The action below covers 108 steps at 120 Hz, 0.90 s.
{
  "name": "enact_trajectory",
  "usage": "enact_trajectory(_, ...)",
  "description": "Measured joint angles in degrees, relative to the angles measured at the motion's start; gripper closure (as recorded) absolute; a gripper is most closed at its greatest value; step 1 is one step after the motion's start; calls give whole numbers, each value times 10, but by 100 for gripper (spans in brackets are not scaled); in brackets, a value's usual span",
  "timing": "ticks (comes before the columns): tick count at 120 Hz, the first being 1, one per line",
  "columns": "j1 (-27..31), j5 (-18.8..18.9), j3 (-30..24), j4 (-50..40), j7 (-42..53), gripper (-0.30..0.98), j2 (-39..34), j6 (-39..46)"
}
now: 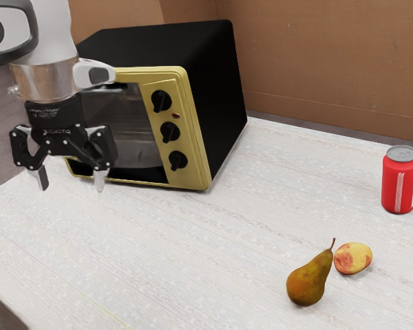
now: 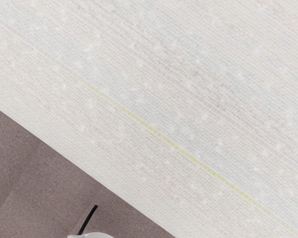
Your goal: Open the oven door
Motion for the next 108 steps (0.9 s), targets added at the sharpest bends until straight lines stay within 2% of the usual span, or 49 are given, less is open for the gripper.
enact_trajectory(8,0,0,13,0,-17,0,2,29)
enact_trajectory(18,-1,1,59,1,-37,0,-22,52)
enact_trajectory(36,52,36,92,3,-71,0,-8,83)
enact_trajectory(41,61,38,120,-65,-79,0,-54,143)
enact_trajectory(48,103,41,145,-151,-85,0,-106,255)
enact_trajectory(57,157,-18,152,-182,-96,0,-103,372)
enact_trajectory(70,177,-74,158,-168,-119,0,-47,518)
enact_trajectory(84,178,-96,160,-165,-147,0,-29,615)
enact_trajectory(102,184,-109,159,-114,-178,0,39,681)
enact_trajectory(108,215,-111,136,-103,-188,0,53,694)
